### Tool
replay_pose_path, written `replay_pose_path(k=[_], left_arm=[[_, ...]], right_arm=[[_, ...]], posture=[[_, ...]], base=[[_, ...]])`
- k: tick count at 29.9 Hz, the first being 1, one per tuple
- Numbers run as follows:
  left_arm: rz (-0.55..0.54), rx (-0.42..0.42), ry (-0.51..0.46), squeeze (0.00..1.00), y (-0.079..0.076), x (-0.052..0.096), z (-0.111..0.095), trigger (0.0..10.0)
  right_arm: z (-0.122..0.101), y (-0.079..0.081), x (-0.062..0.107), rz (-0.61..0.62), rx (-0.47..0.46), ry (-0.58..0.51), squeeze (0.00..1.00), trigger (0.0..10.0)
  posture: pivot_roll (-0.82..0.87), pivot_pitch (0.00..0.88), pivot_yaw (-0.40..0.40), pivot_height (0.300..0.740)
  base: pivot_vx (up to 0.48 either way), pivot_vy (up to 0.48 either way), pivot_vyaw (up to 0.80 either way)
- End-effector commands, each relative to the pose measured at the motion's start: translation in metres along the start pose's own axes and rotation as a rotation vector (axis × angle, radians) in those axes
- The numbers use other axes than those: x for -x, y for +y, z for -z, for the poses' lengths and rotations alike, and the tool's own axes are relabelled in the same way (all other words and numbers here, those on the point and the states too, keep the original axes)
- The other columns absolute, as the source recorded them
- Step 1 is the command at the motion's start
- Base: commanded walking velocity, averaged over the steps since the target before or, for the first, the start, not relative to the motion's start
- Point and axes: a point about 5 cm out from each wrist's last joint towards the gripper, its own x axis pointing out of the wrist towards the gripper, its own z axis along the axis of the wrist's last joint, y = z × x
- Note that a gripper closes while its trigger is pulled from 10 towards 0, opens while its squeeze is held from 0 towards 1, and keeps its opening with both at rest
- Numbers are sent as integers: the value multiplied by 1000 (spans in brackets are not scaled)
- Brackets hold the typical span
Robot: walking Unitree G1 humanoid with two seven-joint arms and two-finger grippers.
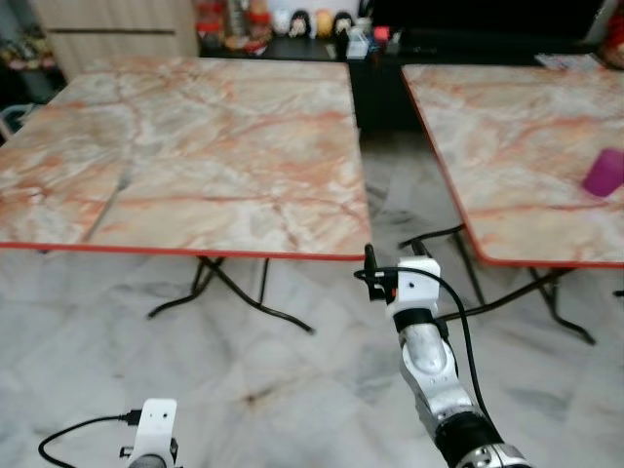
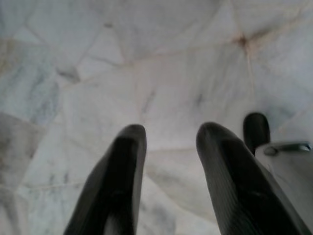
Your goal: Setting the table
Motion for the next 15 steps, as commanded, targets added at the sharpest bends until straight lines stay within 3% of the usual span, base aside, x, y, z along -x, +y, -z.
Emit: replay_pose_path(k=[1,3,6,8,11,12,13,15], left_arm=[[-14,3,14,0,5,0,3,10000],[-13,2,14,0,5,0,3,10000],[-11,-2,14,0,5,0,3,10000],[-10,-3,13,0,5,0,3,10000],[-5,-13,14,0,4,0,3,10000],[-5,-13,14,0,4,0,3,10000],[-3,-18,14,0,4,0,3,10000],[2,-22,11,0,3,0,2,10000]], right_arm=[[16,-6,7,36,-28,89,0,10000],[19,-7,8,44,-31,101,0,10000],[67,-29,39,111,-46,371,0,10000],[75,-31,45,109,-53,419,0,10000],[101,-37,72,110,-32,594,0,10000],[101,-37,72,110,-32,594,0,10000],[114,-39,87,113,-31,685,0,10000],[124,-37,101,105,-89,775,0,10000]], posture=[[22,96,-5,740],[22,96,-5,740],[27,78,-6,740],[27,78,-6,740],[20,66,2,740],[20,66,2,740],[23,62,4,740],[24,56,2,740]], base=[[0,480,0],[0,480,0],[0,480,0],[0,480,0],[0,480,0],[0,480,0],[0,480,0],[0,480,0]])
